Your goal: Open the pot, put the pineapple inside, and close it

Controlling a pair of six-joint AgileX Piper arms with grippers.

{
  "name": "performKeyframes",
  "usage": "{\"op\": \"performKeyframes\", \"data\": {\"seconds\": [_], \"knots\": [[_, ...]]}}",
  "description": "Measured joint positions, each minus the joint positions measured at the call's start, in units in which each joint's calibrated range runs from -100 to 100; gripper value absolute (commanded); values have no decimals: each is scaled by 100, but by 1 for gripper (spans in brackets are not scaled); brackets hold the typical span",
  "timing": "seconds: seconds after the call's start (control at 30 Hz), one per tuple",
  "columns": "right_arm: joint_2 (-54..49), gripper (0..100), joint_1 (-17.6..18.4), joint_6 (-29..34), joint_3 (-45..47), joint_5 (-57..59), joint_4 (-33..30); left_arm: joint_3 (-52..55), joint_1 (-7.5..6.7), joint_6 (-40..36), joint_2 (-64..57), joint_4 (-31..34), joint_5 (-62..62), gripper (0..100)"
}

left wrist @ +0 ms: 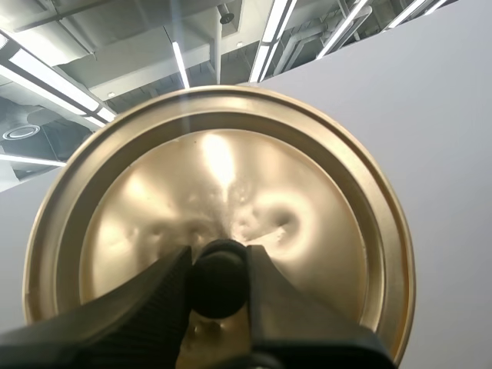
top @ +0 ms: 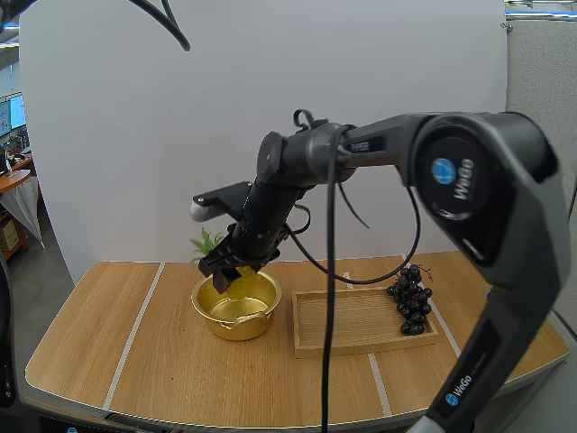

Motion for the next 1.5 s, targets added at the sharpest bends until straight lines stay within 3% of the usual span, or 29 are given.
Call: {"op": "performKeyframes", "data": {"seconds": [0.6,1.0,1.03,1.1,1.27,1.5], "knots": [[855,0,0,259,-11,-556,-810,0,0,0,0,0,0,0],[1229,0,3,333,-27,-750,-855,0,0,0,0,12,0,0],[1247,4,3,333,-41,-750,-855,0,0,0,0,12,0,0],[1273,25,9,333,-56,-750,-855,0,0,0,0,12,0,0],[1273,100,17,341,-70,-750,-855,0,0,0,0,12,0,0],[1273,100,17,412,-81,-750,-903,0,0,-9,0,12,0,0]]}}
